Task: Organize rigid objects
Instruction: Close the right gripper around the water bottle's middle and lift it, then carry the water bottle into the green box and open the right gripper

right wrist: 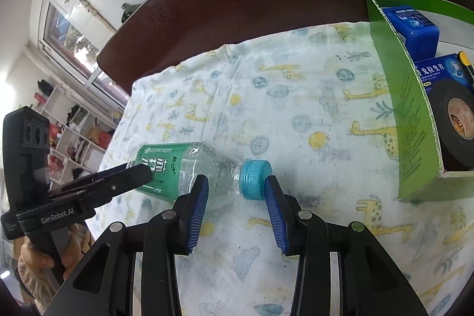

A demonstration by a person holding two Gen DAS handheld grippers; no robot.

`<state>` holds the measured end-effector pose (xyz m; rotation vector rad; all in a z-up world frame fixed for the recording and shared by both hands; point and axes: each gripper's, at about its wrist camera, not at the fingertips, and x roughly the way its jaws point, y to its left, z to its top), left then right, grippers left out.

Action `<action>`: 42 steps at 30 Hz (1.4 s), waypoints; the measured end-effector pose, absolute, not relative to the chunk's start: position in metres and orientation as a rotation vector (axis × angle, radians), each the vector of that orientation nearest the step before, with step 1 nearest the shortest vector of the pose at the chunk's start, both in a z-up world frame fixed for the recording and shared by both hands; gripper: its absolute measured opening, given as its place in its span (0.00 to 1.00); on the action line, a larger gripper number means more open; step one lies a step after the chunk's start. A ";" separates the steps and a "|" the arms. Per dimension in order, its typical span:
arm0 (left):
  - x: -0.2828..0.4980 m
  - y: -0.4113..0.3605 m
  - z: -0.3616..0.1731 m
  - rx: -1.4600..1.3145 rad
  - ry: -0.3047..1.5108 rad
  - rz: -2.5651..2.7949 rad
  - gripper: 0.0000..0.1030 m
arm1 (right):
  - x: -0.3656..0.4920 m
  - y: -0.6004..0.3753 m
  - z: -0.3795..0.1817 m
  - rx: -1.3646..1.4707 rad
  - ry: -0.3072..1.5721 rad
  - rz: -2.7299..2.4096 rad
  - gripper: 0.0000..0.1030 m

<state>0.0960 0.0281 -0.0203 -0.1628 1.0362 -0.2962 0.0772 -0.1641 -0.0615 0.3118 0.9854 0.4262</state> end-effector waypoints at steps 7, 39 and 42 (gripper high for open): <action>0.089 0.013 -0.002 -0.156 0.997 -0.335 0.50 | 0.063 -0.179 -0.042 0.314 0.926 0.390 0.41; 0.139 -0.271 0.044 0.156 0.903 -0.696 0.48 | 0.023 -0.434 0.010 0.537 0.613 -0.026 0.41; 0.148 -0.288 0.034 0.140 0.956 -0.777 0.47 | 0.033 -0.444 0.004 0.547 0.614 -0.045 0.41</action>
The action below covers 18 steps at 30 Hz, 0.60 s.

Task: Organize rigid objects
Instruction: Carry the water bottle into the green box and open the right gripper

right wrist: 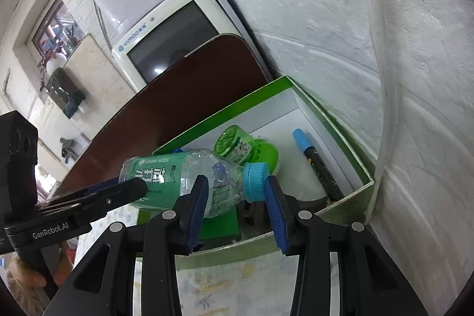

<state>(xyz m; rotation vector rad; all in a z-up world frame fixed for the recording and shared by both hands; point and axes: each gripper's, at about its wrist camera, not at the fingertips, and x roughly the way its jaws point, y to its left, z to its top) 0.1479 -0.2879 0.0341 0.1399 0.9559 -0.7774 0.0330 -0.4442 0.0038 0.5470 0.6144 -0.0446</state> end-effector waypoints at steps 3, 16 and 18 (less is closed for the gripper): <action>0.147 -0.303 0.028 0.212 0.924 -0.737 0.43 | 0.047 -0.436 0.001 0.527 0.620 -0.031 0.41; 0.170 -0.278 0.008 0.168 0.979 -0.623 0.44 | 0.071 -0.426 -0.007 0.389 0.680 -0.209 0.38; 0.163 -0.268 0.012 0.174 0.962 -0.615 0.44 | 0.061 -0.422 -0.004 0.401 0.669 -0.193 0.38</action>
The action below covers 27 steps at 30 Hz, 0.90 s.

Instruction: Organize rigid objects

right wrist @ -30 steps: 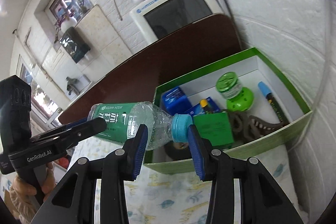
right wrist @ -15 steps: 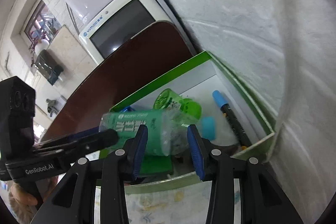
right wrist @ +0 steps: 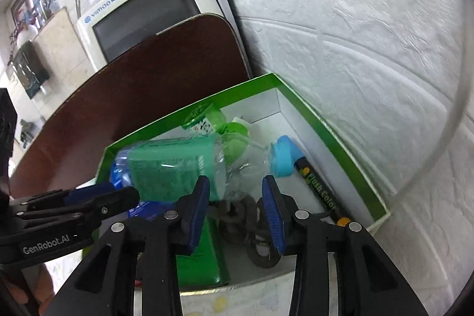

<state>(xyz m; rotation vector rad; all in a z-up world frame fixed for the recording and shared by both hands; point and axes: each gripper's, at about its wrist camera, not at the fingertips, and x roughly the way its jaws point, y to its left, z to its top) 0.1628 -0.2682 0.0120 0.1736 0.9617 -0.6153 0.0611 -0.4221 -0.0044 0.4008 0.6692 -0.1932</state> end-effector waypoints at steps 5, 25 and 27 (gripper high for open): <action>0.137 -0.253 0.020 0.233 0.909 -0.588 0.50 | 0.030 -0.405 0.002 0.417 0.647 -0.166 0.38; 0.043 -0.202 0.043 0.211 0.790 -0.580 0.71 | -0.041 -0.339 0.043 0.265 0.658 -0.220 0.72; 0.034 -0.198 0.044 0.209 0.784 -0.586 0.71 | -0.051 -0.333 0.047 0.247 0.656 -0.226 0.74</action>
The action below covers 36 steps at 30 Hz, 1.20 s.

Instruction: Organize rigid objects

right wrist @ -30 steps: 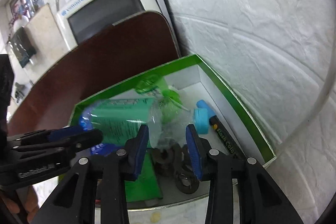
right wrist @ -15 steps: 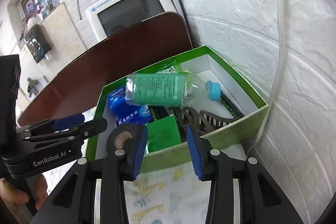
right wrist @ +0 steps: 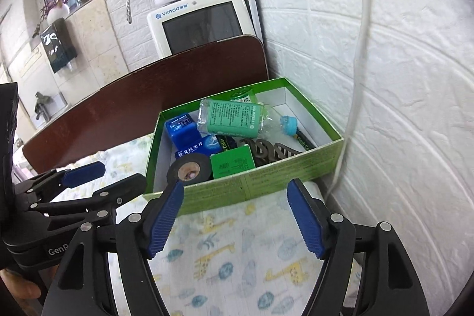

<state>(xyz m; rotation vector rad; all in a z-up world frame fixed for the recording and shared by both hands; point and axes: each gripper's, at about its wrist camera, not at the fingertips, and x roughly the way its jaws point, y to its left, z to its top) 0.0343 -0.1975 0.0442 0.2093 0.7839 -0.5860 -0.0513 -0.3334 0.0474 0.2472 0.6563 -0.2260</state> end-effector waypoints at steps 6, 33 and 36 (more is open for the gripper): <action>0.012 -0.181 0.047 0.209 0.766 -0.596 0.71 | -0.074 -0.318 0.055 0.207 0.661 -0.248 0.77; -0.011 -0.150 0.051 0.188 0.739 -0.594 0.72 | -0.099 -0.297 0.063 0.194 0.662 -0.275 0.84; -0.010 -0.150 0.051 0.187 0.741 -0.593 0.72 | -0.099 -0.297 0.063 0.195 0.663 -0.275 0.84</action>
